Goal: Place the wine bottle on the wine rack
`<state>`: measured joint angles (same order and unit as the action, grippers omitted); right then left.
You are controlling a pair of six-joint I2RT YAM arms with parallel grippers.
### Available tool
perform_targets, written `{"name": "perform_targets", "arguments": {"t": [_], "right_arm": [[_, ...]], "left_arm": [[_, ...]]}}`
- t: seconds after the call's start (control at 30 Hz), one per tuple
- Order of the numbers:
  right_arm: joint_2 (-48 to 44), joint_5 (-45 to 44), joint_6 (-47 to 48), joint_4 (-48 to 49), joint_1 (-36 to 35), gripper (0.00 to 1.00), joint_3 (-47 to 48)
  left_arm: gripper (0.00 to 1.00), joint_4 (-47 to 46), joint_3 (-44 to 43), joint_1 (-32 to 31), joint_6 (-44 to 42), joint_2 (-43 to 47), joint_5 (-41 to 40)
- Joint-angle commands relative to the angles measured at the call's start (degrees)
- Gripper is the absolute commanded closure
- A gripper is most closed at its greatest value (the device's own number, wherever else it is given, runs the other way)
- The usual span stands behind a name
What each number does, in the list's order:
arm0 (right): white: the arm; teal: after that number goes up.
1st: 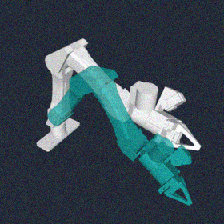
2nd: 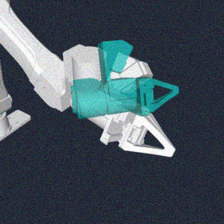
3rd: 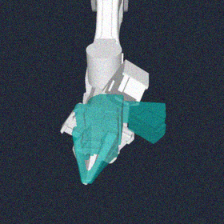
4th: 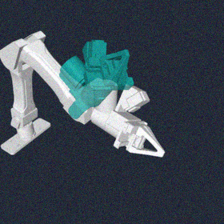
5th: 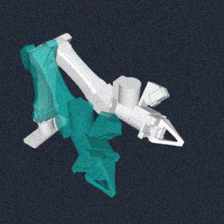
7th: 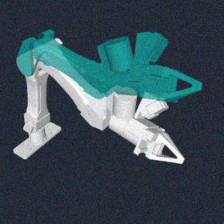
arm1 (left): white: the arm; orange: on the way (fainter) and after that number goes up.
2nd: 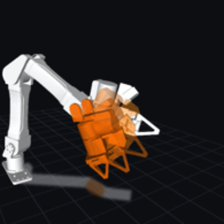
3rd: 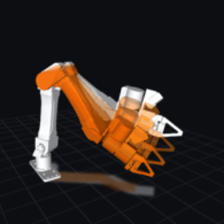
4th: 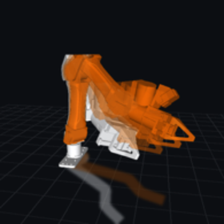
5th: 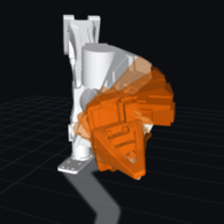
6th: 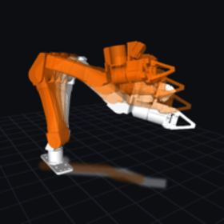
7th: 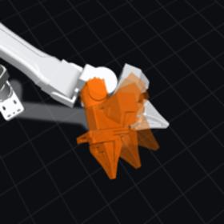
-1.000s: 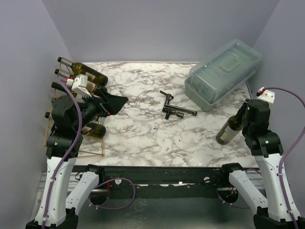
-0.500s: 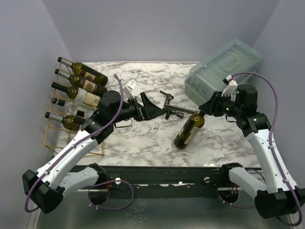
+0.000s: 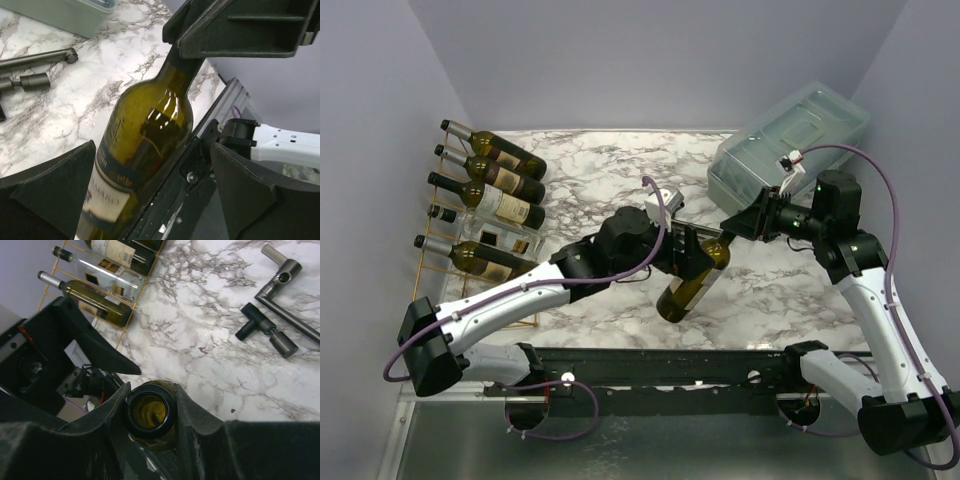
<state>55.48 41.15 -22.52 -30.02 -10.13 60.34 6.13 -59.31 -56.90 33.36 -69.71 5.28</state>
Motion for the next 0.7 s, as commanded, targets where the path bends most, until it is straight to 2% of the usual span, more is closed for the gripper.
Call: {"name": "perform_targets", "arguments": {"t": [0.0,0.17,0.43,0.57,0.67], "right_arm": [[-1.1,6.5,-7.6,6.4,-1.4,0.99,3.0],[-0.5,6.9,-7.7,5.7,-2.5,0.99,4.9],[0.3,7.2,-8.2,6.3,-4.7,0.99,4.9],[0.4,7.1,-7.7,6.2,-5.7,0.99,4.7],[0.4,6.7,-7.3,5.9,-6.2,0.99,4.6]], "left_arm": [[0.01,-0.5,-4.5,-3.0,-6.8,-3.9,-2.0],[0.01,1.7,-5.3,-3.8,-8.6,-5.2,-3.9],[0.01,5.7,-7.9,-3.9,-11.0,-8.2,-2.5],[0.07,6.4,-8.8,-3.9,-11.0,-9.0,-2.8],[0.06,7.5,-9.9,-3.9,-10.6,-9.6,-3.1]]}}
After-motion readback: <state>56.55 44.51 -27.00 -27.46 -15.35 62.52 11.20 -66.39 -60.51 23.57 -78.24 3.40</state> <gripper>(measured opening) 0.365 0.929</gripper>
